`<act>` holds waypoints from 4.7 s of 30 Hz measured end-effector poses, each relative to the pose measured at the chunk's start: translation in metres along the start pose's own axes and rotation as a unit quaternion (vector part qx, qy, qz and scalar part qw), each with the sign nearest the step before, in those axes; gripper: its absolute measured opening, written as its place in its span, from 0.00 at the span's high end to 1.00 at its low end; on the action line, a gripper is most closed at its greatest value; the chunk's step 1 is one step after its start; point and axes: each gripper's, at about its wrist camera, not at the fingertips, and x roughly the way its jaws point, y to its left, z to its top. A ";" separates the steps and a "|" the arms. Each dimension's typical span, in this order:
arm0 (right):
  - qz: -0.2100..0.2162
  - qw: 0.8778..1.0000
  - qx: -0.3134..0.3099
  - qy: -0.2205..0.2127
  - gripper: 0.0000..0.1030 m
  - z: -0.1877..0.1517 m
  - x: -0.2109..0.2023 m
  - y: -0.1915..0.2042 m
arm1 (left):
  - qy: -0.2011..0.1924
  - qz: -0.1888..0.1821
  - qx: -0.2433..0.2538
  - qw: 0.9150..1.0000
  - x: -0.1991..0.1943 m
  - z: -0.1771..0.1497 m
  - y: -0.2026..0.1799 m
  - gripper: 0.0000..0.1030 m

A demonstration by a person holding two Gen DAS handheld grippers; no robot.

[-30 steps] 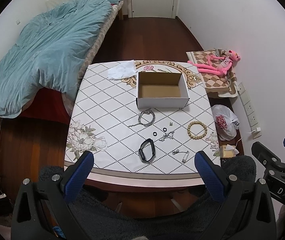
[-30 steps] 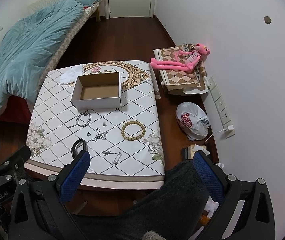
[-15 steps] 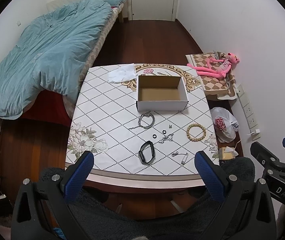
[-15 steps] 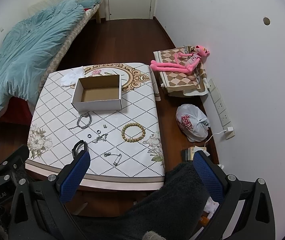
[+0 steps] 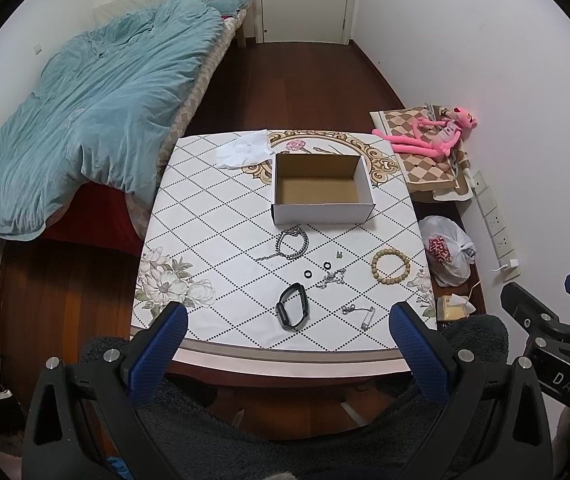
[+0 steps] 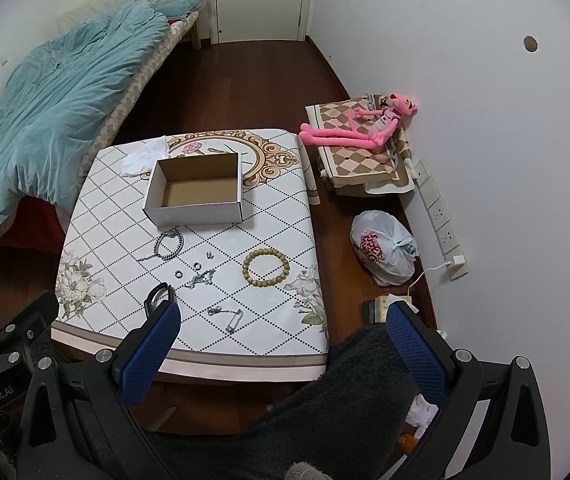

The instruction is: Organize jewelry

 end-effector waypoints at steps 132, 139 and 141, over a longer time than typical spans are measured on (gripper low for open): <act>0.215 0.969 -0.011 0.120 0.86 0.193 0.306 0.079 | 0.091 -0.079 -0.013 0.993 0.290 0.197 0.021 0.42; 0.149 0.984 -0.023 0.097 0.36 0.184 0.299 0.071 | 0.050 -0.010 -0.020 0.999 0.276 0.188 0.041 0.00; 0.117 0.989 -0.031 0.090 0.26 0.179 0.296 0.072 | 0.034 0.006 -0.020 0.999 0.271 0.181 0.043 0.00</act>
